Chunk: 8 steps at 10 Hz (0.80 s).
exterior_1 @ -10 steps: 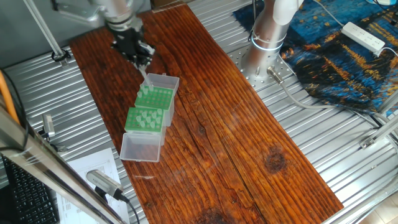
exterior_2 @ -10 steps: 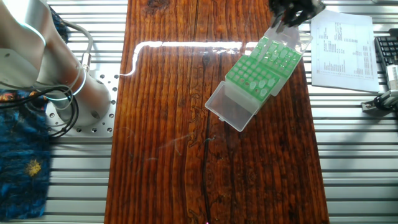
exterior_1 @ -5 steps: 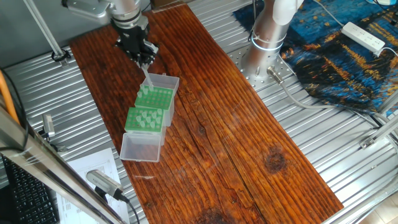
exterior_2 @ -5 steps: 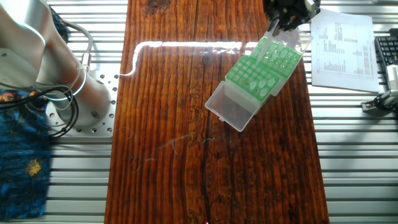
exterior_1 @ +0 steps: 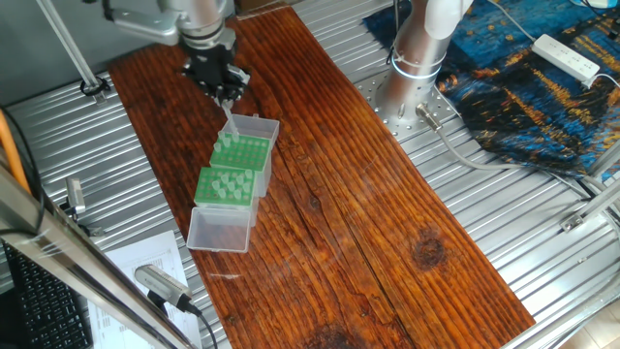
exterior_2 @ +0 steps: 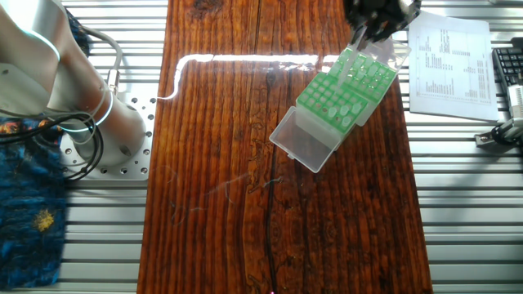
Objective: Transfer all large pipette tips from one holder to another
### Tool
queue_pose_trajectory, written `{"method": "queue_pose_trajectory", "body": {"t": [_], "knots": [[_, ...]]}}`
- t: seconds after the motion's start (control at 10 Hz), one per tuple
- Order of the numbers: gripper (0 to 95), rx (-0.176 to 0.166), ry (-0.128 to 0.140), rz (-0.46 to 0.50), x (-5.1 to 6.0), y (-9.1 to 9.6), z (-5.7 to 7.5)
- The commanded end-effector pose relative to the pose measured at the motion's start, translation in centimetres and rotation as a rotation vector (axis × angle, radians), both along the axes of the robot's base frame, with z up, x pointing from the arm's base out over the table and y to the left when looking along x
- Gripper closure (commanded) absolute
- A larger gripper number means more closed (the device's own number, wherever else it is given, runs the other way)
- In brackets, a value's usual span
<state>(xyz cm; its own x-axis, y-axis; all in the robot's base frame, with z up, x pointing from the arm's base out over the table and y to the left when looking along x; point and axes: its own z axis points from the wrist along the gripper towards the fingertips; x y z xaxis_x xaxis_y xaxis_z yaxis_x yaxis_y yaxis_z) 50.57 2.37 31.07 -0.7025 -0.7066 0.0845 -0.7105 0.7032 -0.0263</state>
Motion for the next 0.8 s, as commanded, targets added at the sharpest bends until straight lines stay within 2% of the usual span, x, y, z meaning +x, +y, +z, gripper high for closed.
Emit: {"method": "queue_pose_trajectory", "body": {"t": [0.1,0.4,0.8], "knots": [[95.0,0.007,-0.006,-0.004,-1.4,-0.1,-0.7],[95.0,0.011,-0.017,0.002,-2.4,-0.1,-1.2],[95.0,0.009,-0.029,0.023,-2.3,-0.2,-1.4]]}}
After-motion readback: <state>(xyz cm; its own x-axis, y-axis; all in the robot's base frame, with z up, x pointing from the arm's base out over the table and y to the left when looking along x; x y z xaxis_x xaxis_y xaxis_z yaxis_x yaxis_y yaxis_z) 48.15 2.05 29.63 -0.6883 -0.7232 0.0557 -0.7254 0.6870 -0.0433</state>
